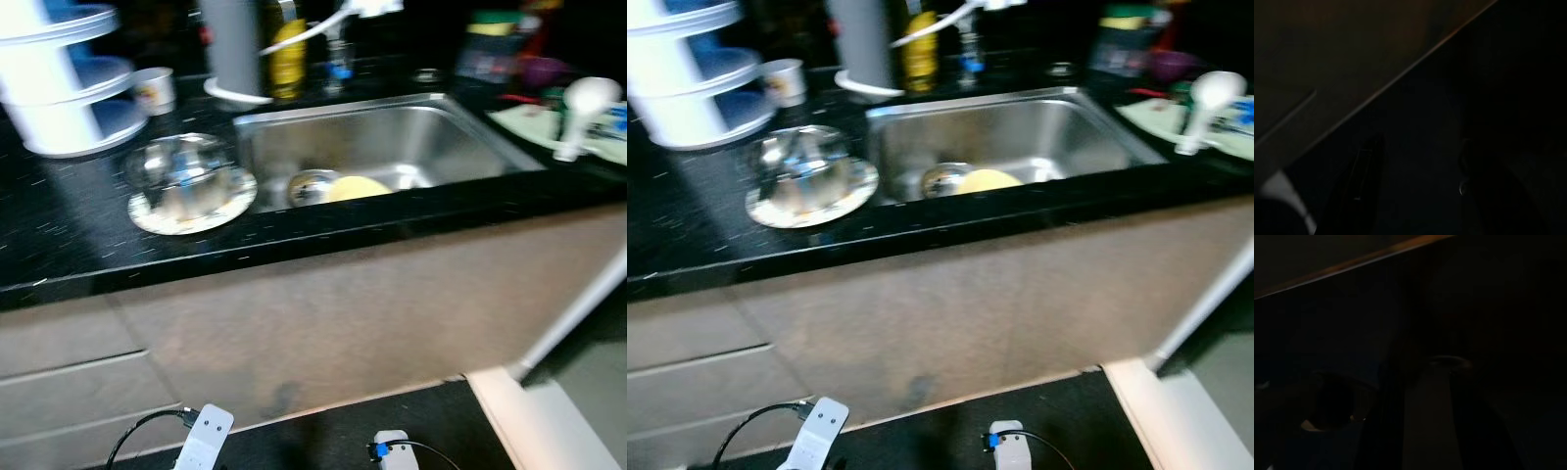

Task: Kitchen organization

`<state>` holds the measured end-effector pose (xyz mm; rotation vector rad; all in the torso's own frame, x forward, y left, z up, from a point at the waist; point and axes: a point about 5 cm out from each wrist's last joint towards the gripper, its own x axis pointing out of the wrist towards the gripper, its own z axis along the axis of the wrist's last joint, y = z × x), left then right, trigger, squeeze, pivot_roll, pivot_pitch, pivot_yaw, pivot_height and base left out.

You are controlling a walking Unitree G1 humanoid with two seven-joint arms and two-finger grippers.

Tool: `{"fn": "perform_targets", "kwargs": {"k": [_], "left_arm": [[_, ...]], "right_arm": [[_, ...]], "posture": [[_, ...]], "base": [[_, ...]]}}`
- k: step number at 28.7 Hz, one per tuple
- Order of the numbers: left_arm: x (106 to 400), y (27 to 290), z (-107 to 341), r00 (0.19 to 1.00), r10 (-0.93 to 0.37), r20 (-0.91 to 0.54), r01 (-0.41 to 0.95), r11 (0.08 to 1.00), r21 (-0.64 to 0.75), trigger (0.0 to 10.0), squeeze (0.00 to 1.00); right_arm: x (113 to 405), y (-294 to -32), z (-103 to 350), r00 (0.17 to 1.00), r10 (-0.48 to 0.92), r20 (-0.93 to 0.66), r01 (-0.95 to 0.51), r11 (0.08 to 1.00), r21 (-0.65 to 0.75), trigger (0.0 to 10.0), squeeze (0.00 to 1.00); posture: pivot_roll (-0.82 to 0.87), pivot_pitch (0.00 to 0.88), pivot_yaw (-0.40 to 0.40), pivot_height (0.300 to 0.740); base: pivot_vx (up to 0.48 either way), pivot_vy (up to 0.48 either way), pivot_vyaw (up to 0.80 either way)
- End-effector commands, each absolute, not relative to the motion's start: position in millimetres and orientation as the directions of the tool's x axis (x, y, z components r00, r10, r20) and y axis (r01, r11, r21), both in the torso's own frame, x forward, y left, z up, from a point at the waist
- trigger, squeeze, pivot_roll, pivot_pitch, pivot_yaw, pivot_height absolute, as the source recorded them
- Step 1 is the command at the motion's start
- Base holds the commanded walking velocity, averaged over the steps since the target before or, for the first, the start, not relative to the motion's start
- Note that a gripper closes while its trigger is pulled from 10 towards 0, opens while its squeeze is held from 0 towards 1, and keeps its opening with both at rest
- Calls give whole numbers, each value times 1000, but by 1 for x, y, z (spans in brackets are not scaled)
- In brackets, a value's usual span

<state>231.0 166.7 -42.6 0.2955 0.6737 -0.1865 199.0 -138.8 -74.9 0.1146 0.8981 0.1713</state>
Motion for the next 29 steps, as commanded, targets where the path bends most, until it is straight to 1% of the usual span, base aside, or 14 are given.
{"fn": "perform_targets", "kwargs": {"k": [1, 5, 18, 29], "left_arm": [[222, 173, -48, 750, -64, -659, 271, 938, 218, 10000, 0], [223, 173, -47, 760, -67, -647, 271, 937, 221, 10000, 0], [223, 175, -47, 762, -49, -646, 243, 946, 214, 10000, 0], [224, 175, -47, 755, -55, -654, 249, 946, 207, 10000, 0]], "right_arm": [[192, -134, -79, 593, 201, -780, -82, 978, 189, 10000, 0], [195, -131, -77, 600, 216, -770, -108, 976, 189, 10000, 0], [195, -131, -77, 601, 223, -767, -121, 975, 188, 10000, 0], [195, -129, -77, 602, 223, -766, -119, 974, 191, 10000, 0]], "posture": [[-25, 167, 34, 740], [-23, 161, 31, 740], [-20, 149, 26, 740], [-20, 150, 29, 740]], "base": [[0, 0, 0], [0, 0, 0], [0, 0, 0], [0, 389, 0]]}}
